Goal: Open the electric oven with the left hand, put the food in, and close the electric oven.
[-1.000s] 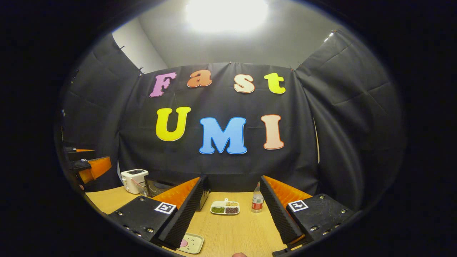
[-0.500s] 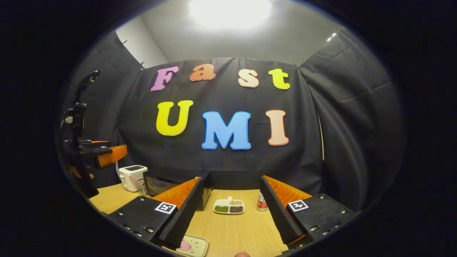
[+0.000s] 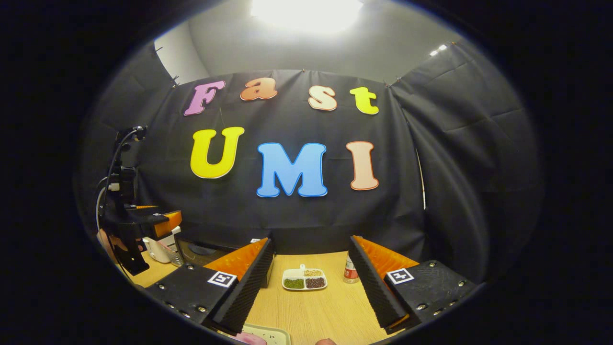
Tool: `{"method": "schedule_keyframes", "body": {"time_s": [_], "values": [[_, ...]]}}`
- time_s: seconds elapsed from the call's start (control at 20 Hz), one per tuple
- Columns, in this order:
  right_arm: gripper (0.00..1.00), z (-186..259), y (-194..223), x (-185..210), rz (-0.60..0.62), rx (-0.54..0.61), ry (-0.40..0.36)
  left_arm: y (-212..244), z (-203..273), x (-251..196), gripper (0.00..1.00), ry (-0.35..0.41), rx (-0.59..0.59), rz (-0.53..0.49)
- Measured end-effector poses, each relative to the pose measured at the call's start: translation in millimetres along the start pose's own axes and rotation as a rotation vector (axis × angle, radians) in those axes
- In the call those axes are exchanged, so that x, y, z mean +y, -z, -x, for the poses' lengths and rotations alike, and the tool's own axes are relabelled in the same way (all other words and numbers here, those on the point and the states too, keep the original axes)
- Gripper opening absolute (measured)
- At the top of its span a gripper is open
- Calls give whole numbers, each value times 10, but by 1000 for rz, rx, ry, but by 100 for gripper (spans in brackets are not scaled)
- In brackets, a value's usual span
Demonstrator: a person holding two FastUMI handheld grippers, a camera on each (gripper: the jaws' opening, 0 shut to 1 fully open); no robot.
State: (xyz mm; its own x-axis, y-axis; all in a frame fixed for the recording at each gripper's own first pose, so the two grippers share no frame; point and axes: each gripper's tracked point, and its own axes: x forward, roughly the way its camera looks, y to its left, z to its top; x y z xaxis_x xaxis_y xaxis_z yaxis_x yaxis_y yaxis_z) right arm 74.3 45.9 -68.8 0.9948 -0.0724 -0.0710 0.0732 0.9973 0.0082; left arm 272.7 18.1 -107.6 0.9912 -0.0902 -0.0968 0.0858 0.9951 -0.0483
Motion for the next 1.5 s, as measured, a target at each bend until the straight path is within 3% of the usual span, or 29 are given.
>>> {"method": "schedule_keyframes", "body": {"time_s": [0.05, 0.15, 0.45, 0.8, 1.05, 1.5], "values": [[98, -24, 16, 5, -2, 4, 14, 88, -104, -12, 90, 11, 15, 8], [98, -71, 35, 14, -4, 10, 38, 278, -324, -28, 100, 27, 51, 7], [98, -140, 59, -21, 26, 25, 86, 834, -807, -103, 100, 56, 145, -7], [98, -167, 85, -127, 60, 53, 113, 1272, -1166, -132, 97, 40, 195, -22], [98, -166, 38, -174, 75, 46, 121, 1330, -1150, -150, 98, 20, 187, -10], [98, -124, 47, -197, 67, 46, 92, 1463, -659, -171, 98, 14, 189, -17]]}}
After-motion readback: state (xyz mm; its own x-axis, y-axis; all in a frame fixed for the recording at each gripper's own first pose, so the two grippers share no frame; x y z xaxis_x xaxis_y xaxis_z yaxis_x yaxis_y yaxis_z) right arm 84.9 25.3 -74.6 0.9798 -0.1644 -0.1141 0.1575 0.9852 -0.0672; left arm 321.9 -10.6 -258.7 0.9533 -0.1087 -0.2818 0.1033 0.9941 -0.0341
